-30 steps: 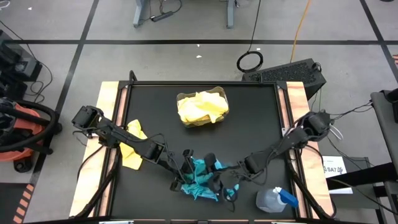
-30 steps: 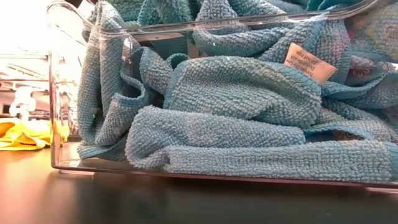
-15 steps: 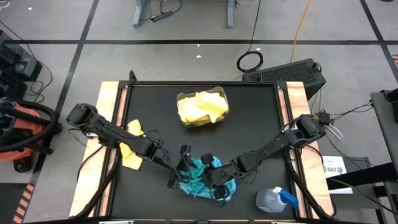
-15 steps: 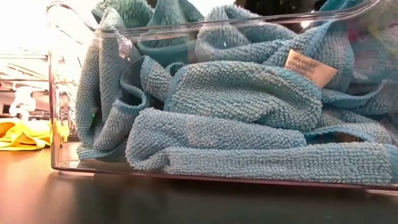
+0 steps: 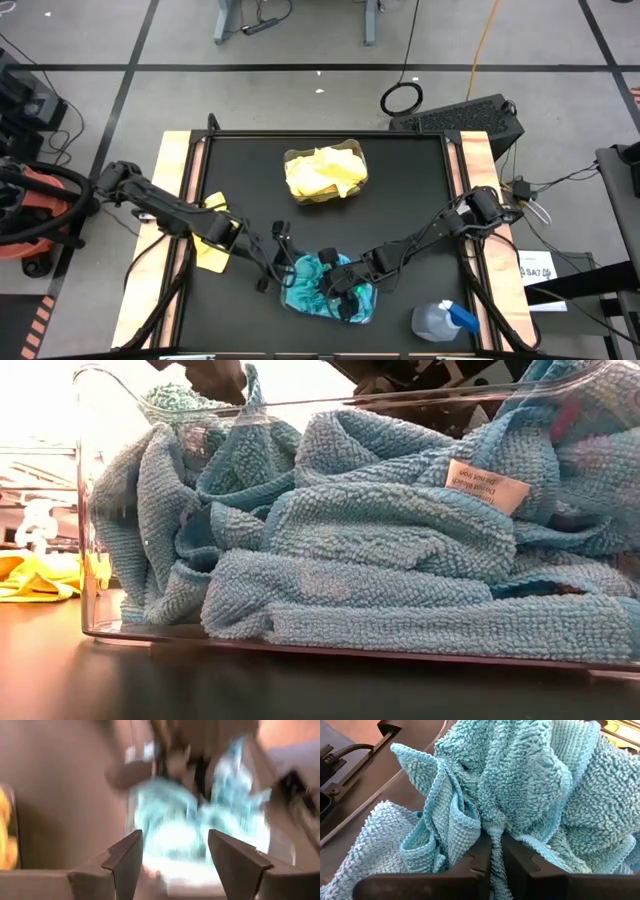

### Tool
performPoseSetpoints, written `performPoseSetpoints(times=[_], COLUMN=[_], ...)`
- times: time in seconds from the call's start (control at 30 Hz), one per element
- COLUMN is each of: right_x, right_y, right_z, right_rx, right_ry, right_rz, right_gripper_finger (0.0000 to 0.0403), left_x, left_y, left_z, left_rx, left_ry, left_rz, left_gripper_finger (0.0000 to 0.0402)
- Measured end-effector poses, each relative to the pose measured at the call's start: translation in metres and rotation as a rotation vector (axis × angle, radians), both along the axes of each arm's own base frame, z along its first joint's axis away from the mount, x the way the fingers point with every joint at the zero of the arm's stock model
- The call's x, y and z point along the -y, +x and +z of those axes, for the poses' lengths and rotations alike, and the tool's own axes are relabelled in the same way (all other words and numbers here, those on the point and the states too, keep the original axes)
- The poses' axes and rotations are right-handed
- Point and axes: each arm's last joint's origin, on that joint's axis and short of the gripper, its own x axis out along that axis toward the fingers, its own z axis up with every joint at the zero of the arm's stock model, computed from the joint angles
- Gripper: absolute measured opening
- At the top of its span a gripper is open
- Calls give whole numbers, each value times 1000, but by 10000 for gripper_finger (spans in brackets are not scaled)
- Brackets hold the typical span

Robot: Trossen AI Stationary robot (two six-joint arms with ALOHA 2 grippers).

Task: Sort microfiber towel by color & place in baskets
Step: Put the blue towel into the bottom transparent bin

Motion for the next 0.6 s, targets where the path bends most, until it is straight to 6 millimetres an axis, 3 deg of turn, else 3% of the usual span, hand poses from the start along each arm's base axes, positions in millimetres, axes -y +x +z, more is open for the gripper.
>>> performPoseSetpoints(times=[0.23,0.6], right_x=[0,-8], right_y=[-2,-14], right_z=[9,40], right_rx=[23,87], right_ry=[1,8], right_rz=[15,66], right_gripper_finger=[48,142], left_x=[-6,-6], left_y=[-24,-66], left_z=[-15,-51], left_rx=[-295,-595], left_ry=[-7,93], left_rz=[141,364], left_gripper_finger=[231,231])
